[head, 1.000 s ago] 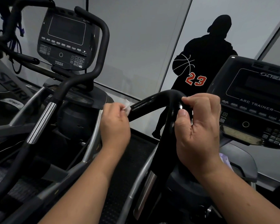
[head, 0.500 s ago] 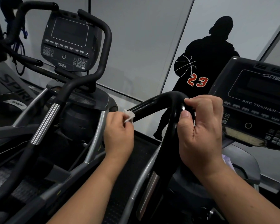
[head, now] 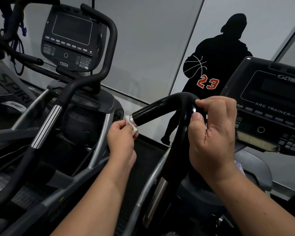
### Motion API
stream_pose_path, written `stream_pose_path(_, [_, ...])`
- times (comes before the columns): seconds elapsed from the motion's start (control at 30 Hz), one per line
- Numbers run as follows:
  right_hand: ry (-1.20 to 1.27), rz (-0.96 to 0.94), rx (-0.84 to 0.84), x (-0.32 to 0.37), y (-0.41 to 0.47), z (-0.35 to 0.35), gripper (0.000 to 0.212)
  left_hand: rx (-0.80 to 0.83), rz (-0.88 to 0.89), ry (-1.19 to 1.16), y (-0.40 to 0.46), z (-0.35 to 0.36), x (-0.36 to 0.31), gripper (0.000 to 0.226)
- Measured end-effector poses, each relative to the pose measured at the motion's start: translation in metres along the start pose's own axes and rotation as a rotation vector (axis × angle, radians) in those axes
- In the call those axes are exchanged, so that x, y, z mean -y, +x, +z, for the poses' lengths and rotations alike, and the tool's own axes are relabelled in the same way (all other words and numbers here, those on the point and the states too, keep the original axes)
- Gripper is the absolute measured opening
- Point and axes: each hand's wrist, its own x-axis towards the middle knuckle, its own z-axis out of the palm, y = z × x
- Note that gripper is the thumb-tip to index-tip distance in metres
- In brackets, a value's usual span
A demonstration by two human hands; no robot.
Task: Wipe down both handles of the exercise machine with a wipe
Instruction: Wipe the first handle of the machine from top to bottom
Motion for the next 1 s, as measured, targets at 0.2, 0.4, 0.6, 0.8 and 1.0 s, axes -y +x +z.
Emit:
stream_pose_path(0.2, [0.004,-0.005,-0.004,-0.001,0.0,0.0,0.031,0.005,-0.274,-0.301,0.0,0.007,0.0,0.028])
stream_pose_path(0.4, [0.0,0.0,0.0,-0.001,0.0,0.0,0.032,0.071,-0.457,-0.294,0.004,0.011,0.014,0.034])
stream_pose_path(0.6, [-0.015,-0.014,0.011,0.0,0.0,-0.001,0.03,0.078,-0.567,-0.58,-0.013,0.026,0.006,0.013])
stream_pose_path(0.8, [-0.017,-0.003,0.016,-0.001,0.001,-0.001,0.031,0.135,-0.621,-0.641,-0.015,0.036,0.004,0.014])
stream_pose_path(1.0, [-0.015,-0.012,0.011,-0.001,0.0,-0.002,0.028,0.131,-0.645,-0.649,-0.019,0.034,0.005,0.02])
